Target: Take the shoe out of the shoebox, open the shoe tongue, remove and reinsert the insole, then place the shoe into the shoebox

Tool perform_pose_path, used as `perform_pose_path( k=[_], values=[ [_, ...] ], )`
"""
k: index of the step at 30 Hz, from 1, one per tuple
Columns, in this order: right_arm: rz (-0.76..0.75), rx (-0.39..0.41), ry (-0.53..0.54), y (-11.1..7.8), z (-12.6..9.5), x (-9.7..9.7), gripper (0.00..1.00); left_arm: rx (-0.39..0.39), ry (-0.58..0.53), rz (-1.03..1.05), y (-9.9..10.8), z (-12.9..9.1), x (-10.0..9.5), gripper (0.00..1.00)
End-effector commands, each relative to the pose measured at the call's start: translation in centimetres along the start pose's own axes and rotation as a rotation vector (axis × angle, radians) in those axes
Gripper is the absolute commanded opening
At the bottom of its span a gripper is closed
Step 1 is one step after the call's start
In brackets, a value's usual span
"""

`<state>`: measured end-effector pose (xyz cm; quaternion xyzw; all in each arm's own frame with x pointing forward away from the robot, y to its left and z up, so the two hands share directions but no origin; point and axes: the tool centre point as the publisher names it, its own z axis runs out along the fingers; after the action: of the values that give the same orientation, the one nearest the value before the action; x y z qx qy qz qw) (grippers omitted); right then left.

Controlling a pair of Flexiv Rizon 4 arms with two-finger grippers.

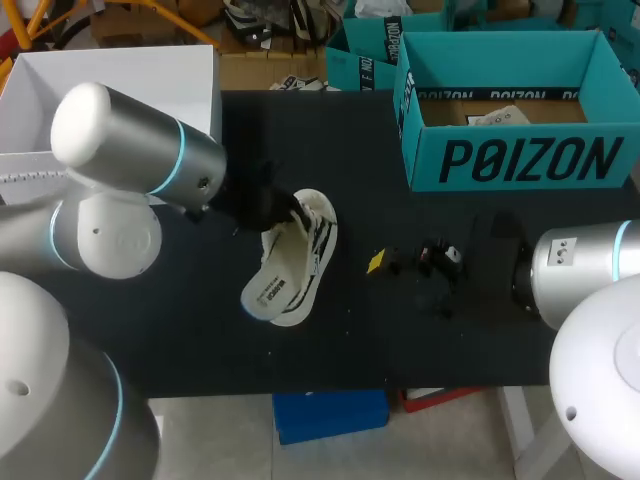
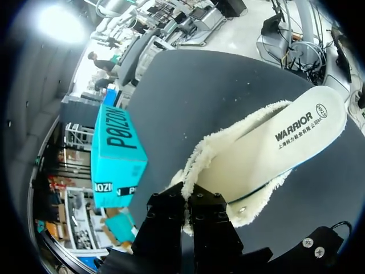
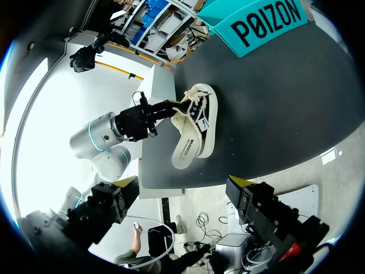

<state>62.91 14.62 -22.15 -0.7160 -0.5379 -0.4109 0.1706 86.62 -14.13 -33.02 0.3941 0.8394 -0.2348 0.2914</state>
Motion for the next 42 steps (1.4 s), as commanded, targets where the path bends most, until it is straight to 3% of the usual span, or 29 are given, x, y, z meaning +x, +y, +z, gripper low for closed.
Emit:
perform_pose_path(
  k=[1,8,17,31,42],
  values=[
    [0.013,0.014,0.204,0.0,-0.1,-0.7,1.00,0.018,-0.010,-0.017,1.1,0.5,0.8,0.00],
    [0.013,0.014,0.204,0.0,-0.1,-0.7,1.00,0.017,-0.013,-0.067,2.4,1.0,1.3,0.00],
    [0.013,0.014,0.204,0.0,-0.1,-0.7,1.00,0.015,-0.023,-0.027,2.4,0.2,-1.1,0.02],
    [0.013,0.014,0.204,0.0,-0.1,-0.7,1.00,0.020,-0.005,-0.074,3.5,1.3,-1.6,0.06],
    [0.013,0.014,0.204,0.0,-0.1,-0.7,1.00,0.021,-0.034,-0.048,2.9,0.8,-3.1,0.09]
  ],
)
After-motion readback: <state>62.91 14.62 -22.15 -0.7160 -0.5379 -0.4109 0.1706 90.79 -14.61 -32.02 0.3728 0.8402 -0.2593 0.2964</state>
